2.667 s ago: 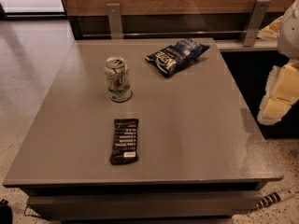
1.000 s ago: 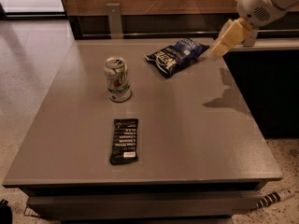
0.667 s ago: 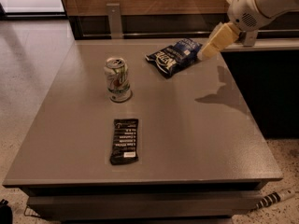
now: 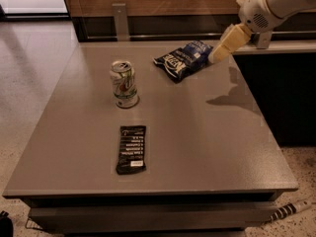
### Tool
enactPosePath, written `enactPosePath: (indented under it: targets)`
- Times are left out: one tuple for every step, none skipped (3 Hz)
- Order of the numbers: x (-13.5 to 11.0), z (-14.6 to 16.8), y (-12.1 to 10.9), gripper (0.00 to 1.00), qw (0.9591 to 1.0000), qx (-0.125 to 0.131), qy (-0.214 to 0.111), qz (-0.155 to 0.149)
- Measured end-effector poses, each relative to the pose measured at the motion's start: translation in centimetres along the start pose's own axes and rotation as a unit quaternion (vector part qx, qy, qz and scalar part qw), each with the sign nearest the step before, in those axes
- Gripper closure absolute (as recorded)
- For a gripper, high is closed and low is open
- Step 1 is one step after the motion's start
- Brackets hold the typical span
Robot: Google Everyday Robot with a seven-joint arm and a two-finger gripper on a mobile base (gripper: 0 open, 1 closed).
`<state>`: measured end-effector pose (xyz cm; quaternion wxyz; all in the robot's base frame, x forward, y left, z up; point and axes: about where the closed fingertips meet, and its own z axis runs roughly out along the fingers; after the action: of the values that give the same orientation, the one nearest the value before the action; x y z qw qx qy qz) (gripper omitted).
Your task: Move blue chip bag near rxbar chocolate
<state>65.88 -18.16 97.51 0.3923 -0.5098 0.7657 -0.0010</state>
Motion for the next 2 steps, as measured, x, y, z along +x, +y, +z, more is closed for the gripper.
enactPosePath:
  targets:
    - [2.1, 4.9, -1.8, 0.0, 0.9985, -0.051, 0.015, 0.012]
    - [3.8, 8.1, -2.8, 0.0, 0.9961, -0.08, 0.023, 0.03]
